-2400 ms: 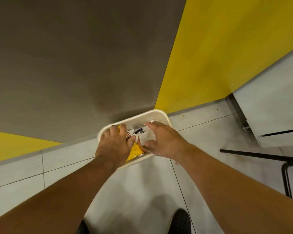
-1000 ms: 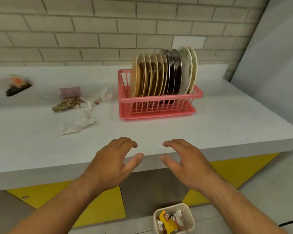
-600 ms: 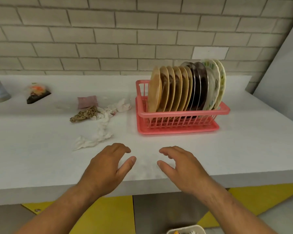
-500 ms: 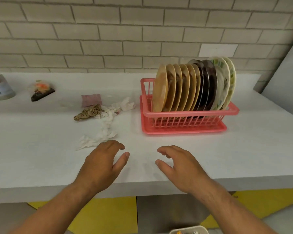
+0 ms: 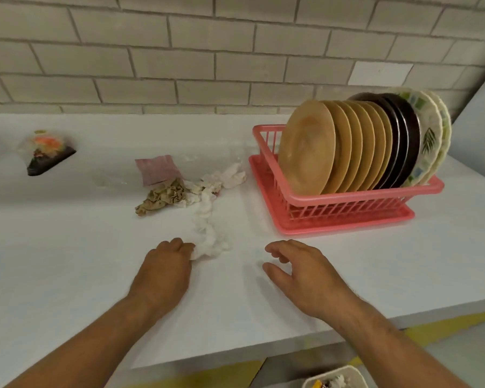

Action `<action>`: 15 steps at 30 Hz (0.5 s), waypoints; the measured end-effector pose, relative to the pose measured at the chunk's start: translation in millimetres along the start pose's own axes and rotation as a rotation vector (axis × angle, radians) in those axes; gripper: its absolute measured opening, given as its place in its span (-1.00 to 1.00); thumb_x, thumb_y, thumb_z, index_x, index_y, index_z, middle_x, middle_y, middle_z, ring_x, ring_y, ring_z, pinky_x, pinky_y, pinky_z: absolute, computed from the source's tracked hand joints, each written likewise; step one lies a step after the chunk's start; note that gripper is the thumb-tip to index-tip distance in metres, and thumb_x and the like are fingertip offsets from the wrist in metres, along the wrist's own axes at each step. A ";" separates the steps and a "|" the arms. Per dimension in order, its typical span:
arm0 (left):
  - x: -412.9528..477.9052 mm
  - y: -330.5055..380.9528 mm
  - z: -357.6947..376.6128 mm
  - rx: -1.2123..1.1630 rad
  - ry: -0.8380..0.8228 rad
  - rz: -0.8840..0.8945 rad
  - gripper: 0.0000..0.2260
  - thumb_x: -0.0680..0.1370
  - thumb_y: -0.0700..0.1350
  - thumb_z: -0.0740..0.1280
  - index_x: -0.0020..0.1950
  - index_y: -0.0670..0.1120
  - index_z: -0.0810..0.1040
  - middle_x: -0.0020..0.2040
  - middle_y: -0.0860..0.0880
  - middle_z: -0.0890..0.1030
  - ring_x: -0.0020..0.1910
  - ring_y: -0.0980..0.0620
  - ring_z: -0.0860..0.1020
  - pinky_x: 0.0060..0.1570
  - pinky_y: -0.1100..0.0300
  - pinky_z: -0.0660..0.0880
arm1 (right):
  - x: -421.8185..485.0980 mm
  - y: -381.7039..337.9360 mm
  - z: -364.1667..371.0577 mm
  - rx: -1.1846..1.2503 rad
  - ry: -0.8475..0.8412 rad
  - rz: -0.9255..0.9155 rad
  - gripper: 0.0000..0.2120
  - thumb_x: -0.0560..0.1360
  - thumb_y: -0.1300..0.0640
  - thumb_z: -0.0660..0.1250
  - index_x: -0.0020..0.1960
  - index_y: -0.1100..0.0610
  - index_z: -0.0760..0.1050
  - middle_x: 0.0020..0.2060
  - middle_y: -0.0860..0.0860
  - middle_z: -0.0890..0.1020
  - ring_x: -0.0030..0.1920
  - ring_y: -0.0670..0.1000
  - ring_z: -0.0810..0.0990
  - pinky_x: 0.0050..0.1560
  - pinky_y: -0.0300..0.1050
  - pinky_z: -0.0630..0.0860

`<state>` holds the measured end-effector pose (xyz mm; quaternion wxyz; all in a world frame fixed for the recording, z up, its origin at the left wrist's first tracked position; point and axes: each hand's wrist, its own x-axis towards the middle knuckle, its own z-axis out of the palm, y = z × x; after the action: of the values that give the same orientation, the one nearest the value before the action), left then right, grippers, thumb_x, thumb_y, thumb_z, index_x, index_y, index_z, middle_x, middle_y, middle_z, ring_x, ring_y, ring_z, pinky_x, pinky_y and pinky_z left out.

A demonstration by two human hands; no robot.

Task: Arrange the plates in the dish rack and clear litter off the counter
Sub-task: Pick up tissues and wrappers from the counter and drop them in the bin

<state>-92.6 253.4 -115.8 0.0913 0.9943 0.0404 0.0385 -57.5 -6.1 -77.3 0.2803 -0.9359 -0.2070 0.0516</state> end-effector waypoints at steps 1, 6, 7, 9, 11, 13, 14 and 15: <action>4.3 -5.7 -2.1 -0.063 -0.019 0.037 -0.62 0.61 -0.16 0.10 0.43 0.00 0.34 0.20 0.02 0.45 0.15 0.00 0.44 0.15 0.17 0.38 | 4.9 -7.1 6.0 0.005 0.009 0.005 -0.65 0.54 -0.15 0.24 0.31 -0.15 0.42 0.13 -0.26 0.51 0.11 -0.20 0.47 0.17 -0.22 0.43; 16.6 -22.4 -29.4 -0.381 0.075 0.138 -0.77 0.57 -0.09 0.10 0.12 0.03 0.50 0.00 0.06 0.54 -0.01 -0.03 0.52 -0.05 0.14 0.42 | 21.4 -33.0 29.1 0.027 0.051 0.042 -0.68 0.54 -0.14 0.25 0.28 -0.16 0.44 0.08 -0.26 0.52 0.05 -0.20 0.50 0.10 -0.22 0.46; 18.4 -24.5 -35.7 -0.410 0.111 0.140 -0.83 0.55 -0.01 0.11 -0.08 0.03 0.47 -0.14 0.07 0.52 -0.13 -0.02 0.51 -0.19 0.15 0.39 | 23.2 -37.0 32.1 0.032 0.057 0.055 -0.68 0.54 -0.13 0.26 0.28 -0.15 0.44 0.08 -0.26 0.52 0.05 -0.20 0.50 0.09 -0.23 0.46; 24.4 -28.5 -48.4 -0.443 0.153 0.111 -0.71 0.50 0.20 0.16 -0.27 0.02 0.36 -0.29 0.07 0.45 -0.28 0.05 0.46 -0.34 0.18 0.35 | 27.3 -44.7 36.9 0.045 0.072 0.074 -0.69 0.54 -0.12 0.26 0.27 -0.15 0.45 0.07 -0.26 0.52 0.05 -0.22 0.49 0.08 -0.26 0.45; 32.1 -34.4 -56.0 -0.433 0.168 0.096 -0.54 0.45 0.35 0.17 -0.27 -0.05 0.43 -0.28 0.06 0.47 -0.27 0.08 0.46 -0.31 0.17 0.39 | 32.5 -50.8 41.5 0.049 0.085 0.082 -0.70 0.53 -0.11 0.26 0.25 -0.15 0.46 0.06 -0.25 0.53 0.04 -0.22 0.50 0.05 -0.27 0.44; 37.1 -41.3 -62.1 -0.543 0.200 0.066 -0.52 0.48 0.31 0.18 -0.30 -0.11 0.47 -0.26 0.02 0.48 -0.26 0.02 0.49 -0.28 0.09 0.47 | 38.5 -55.7 46.0 0.043 0.085 0.090 -0.71 0.53 -0.12 0.26 0.24 -0.13 0.47 0.06 -0.23 0.54 0.03 -0.22 0.50 0.03 -0.28 0.44; 38.7 -45.1 -64.0 -0.640 0.214 0.045 -0.56 0.52 0.23 0.22 -0.29 -0.14 0.48 -0.25 -0.01 0.49 -0.25 -0.01 0.51 -0.26 0.01 0.52 | 42.1 -57.8 48.5 0.034 0.082 0.095 -0.71 0.53 -0.13 0.25 0.23 -0.12 0.48 0.06 -0.23 0.54 0.02 -0.21 0.51 0.03 -0.27 0.44; 39.8 -49.4 -65.1 -0.706 0.213 0.028 -0.61 0.55 0.14 0.24 -0.26 -0.16 0.51 -0.23 -0.03 0.51 -0.23 -0.04 0.54 -0.22 -0.06 0.55 | 45.7 -59.8 50.8 0.024 0.079 0.100 -0.71 0.53 -0.13 0.25 0.22 -0.11 0.49 0.06 -0.22 0.54 0.02 -0.20 0.51 0.04 -0.26 0.44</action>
<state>-62.1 316.8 -58.3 0.4235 0.8923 0.0203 0.1548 -48.2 83.8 -86.3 0.2965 -0.9430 -0.1481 0.0309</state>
